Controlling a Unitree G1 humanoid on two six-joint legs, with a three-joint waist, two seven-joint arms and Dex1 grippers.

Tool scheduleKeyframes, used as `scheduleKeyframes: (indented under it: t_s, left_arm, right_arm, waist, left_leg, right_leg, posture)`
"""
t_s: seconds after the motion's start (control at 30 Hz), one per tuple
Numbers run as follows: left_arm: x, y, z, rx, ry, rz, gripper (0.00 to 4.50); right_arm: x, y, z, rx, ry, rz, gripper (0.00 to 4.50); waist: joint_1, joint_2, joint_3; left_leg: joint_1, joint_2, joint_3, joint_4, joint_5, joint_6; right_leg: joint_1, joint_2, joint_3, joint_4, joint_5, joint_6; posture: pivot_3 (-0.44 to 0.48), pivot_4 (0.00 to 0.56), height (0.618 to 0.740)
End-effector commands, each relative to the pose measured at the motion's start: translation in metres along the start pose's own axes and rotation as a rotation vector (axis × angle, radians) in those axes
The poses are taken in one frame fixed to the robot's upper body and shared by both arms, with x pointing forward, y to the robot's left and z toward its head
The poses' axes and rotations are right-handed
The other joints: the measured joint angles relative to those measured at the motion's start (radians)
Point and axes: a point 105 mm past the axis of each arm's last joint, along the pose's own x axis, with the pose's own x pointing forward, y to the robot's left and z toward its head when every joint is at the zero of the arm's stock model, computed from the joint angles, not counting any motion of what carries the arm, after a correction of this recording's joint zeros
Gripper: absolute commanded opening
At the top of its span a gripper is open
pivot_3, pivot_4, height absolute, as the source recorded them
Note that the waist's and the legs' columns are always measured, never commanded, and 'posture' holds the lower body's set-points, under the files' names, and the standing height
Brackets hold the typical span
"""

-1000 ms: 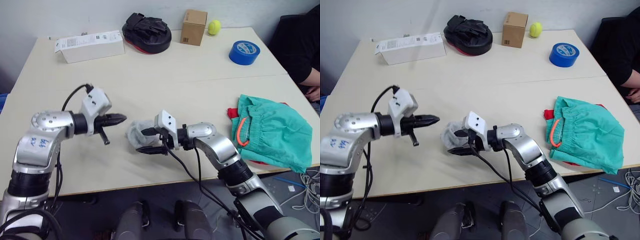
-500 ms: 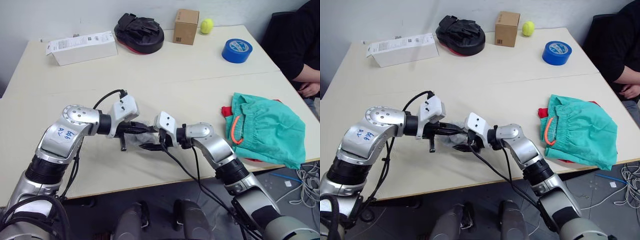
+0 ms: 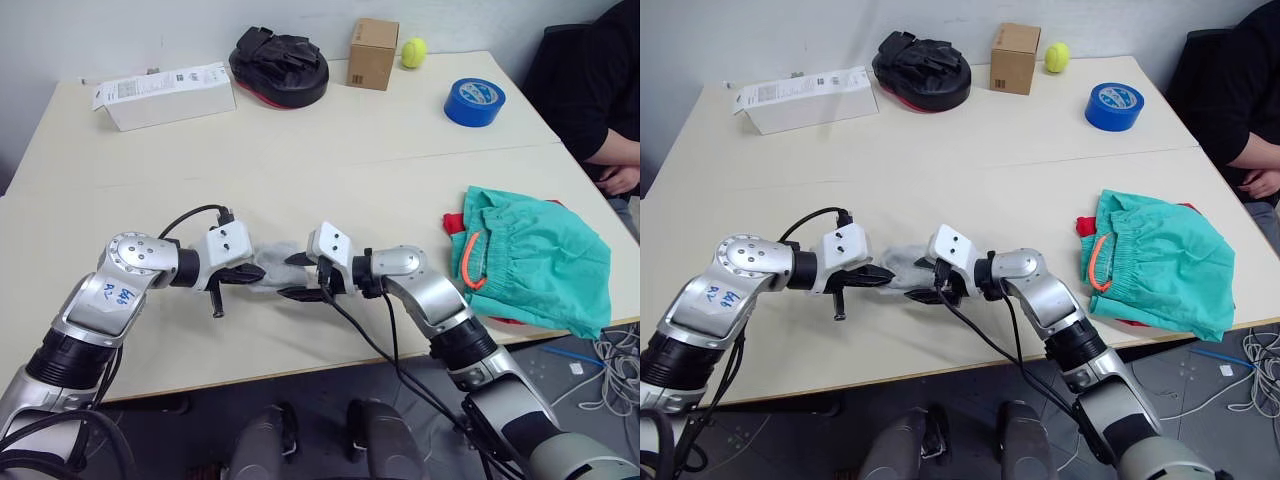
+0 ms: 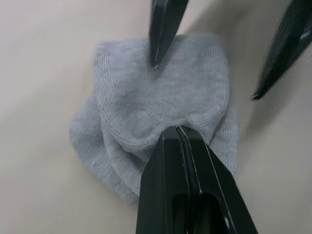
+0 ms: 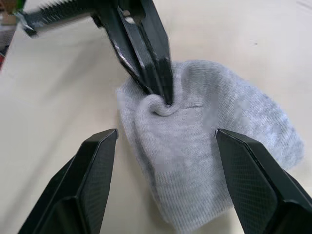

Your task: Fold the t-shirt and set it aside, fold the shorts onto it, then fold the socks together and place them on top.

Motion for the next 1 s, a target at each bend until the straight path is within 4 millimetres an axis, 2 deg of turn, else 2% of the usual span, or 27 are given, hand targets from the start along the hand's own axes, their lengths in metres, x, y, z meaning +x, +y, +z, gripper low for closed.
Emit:
scheduleKeyframes:
  t_s: [0.03,0.13,0.2,0.3,0.4,0.6,0.73,0.83,1.0]
  left_arm:
    - [0.001,0.004,-0.011,-0.016,0.024,0.037,0.0]
    - [0.0,0.006,-0.014,-0.026,0.018,0.05,0.0]
    - [0.0,0.006,-0.014,-0.033,0.014,0.055,0.0]
    - [0.001,0.005,-0.016,-0.042,0.011,0.059,0.0]
    - [0.002,0.005,-0.016,-0.051,0.007,0.063,0.0]
    - [0.005,0.004,-0.02,-0.068,0.006,0.07,0.0]
    - [0.008,0.003,-0.02,-0.074,0.004,0.071,0.0]
    - [0.011,0.003,-0.02,-0.077,0.001,0.069,0.0]
    - [0.013,0.003,-0.021,-0.081,-0.003,0.067,0.0]
  right_arm:
    - [-0.014,0.001,0.03,0.016,-0.103,0.014,3.24]
    - [-0.019,-0.006,0.037,0.04,-0.109,-0.015,2.69]
    - [-0.018,-0.012,0.039,0.023,-0.093,-0.036,2.07]
    - [-0.01,-0.021,0.039,-0.008,-0.067,-0.074,0.9]
    - [0.0,-0.025,0.038,-0.036,-0.047,-0.087,0.06]
    - [0.021,-0.024,0.025,-0.104,0.03,-0.074,0.06]
    - [0.029,-0.028,0.006,-0.17,0.114,-0.094,0.06]
    - [0.023,-0.038,-0.007,-0.182,0.162,-0.135,0.06]
    - [0.002,-0.046,-0.01,-0.173,0.165,-0.158,0.06]
  waist:
    - [0.002,0.0,0.0]
    - [0.002,0.0,0.0]
    - [0.002,0.0,0.0]
    - [0.0,0.0,0.0]
    - [-0.001,0.0,0.0]
    - [-0.001,0.0,0.0]
    - [-0.001,0.0,0.0]
    - [-0.001,0.0,0.0]
    - [0.004,0.0,0.0]
  left_leg:
    - [0.0,0.0,0.0,0.0,0.0,0.0]
    - [0.001,0.0,0.0,0.001,0.0,0.0]
    - [0.001,0.0,0.0,0.001,0.0,0.0]
    - [0.001,0.001,0.0,0.0,0.0,-0.001]
    - [0.002,0.001,0.0,0.0,0.0,-0.001]
    - [0.002,0.001,0.001,0.001,0.0,-0.001]
    - [0.003,0.001,0.001,0.001,0.0,-0.001]
    - [0.004,0.001,0.001,0.001,0.0,-0.002]
    - [0.005,0.001,0.001,0.001,0.0,-0.002]
  right_leg:
    - [0.0,0.0,0.0,0.0,0.0,0.0]
    - [0.001,-0.001,0.0,0.0,0.0,-0.001]
    - [0.001,-0.001,0.0,0.0,0.001,-0.001]
    - [0.001,-0.001,0.0,0.0,0.001,-0.002]
    - [0.001,0.0,0.0,0.001,0.001,-0.002]
    - [0.001,0.001,0.0,0.004,0.001,-0.002]
    - [0.001,0.001,0.0,0.005,0.001,-0.002]
    - [0.001,0.0,0.0,0.005,0.0,-0.002]
    - [0.002,0.0,0.001,0.005,0.0,-0.002]
  posture:
    - [0.0,0.15,0.74]
    - [0.0,0.15,0.74]
    - [0.0,0.15,0.74]
    - [0.0,0.15,0.74]
    - [0.0,0.15,0.74]
    - [0.0,0.15,0.74]
    - [0.0,0.15,0.74]
    - [0.0,0.15,0.74]
    - [0.0,0.15,0.74]
